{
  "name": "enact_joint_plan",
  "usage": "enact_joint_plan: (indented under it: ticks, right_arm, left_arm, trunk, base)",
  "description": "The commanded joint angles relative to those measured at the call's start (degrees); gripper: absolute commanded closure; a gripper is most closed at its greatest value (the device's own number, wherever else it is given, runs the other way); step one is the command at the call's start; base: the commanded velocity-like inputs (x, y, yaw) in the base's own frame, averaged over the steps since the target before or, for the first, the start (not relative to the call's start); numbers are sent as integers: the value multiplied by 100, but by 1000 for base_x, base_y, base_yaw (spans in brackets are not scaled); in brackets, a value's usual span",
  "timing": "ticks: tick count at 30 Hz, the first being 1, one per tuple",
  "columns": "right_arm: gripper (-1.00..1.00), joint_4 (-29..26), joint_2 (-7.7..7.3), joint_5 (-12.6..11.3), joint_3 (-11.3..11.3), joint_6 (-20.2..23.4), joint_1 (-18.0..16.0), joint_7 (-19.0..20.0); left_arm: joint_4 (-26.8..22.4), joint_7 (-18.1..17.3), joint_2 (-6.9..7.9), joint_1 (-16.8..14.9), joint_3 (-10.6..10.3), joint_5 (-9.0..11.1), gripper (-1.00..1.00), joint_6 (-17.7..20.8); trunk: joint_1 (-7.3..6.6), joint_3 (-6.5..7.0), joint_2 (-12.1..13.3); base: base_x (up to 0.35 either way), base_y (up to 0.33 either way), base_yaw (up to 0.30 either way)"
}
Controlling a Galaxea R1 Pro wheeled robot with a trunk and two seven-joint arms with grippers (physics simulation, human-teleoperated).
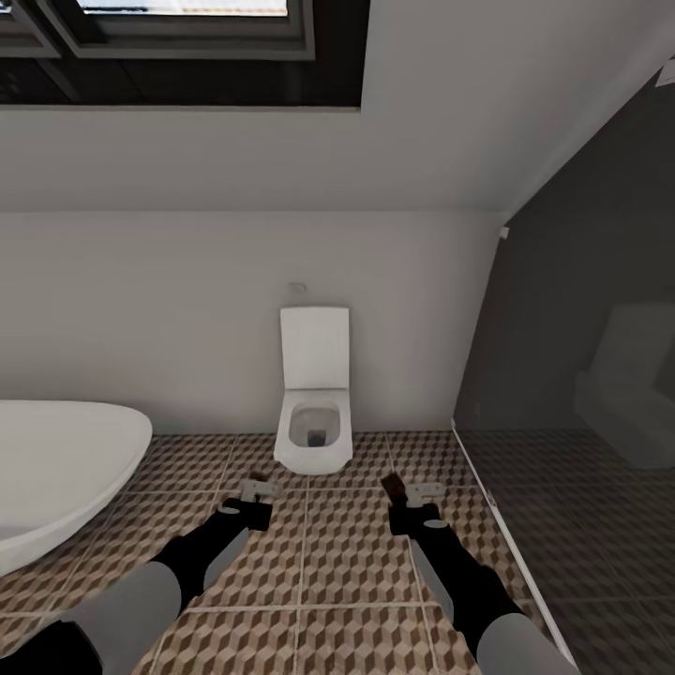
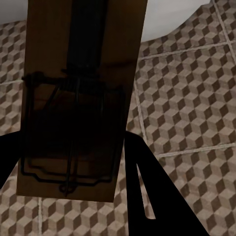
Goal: Take the four mousetraps from the cabinet in the bathroom and place them on the bathroom floor. Make sure all four end up on the same floor surface, and ensure that at least two of them are either under or directly next to the same bathroom sink.
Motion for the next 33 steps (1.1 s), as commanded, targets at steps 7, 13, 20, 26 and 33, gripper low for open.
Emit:
enact_joint_plan:
  ticks: [7, 13, 20, 26, 33]
  right_arm:
    - [100, -9, -1, -66, 32, 23, -5, -54]
    - [100, -9, 4, -68, 35, 23, -5, -50]
    - [100, -1, 10, -68, 45, 23, -5, -39]
    - [100, 0, 17, -68, 58, 18, -5, -38]
    - [100, 0, 13, -68, 62, 12, -5, -38]
  left_arm:
    - [-18, 47, 0, -5, -48, 38, 100, 29]
    - [-18, 47, -1, -5, -48, 38, 100, 23]
    - [-20, 47, -1, -5, -56, 38, 100, 14]
    - [-27, 47, -1, -5, -57, 33, 100, 4]
    - [-27, 43, -1, -5, -57, 29, 100, -5]
  trunk:
    - [155, -198, -289]
    - [287, -361, -530]
    - [441, -550, -811]
    - [573, -713, -1051]
    - [726, -903, -1332]
  base:
    - [0, 0, 0]
    - [0, 0, 0]
    - [0, 0, 0]
    - [0, 0, 0]
    - [0, 0, 0]
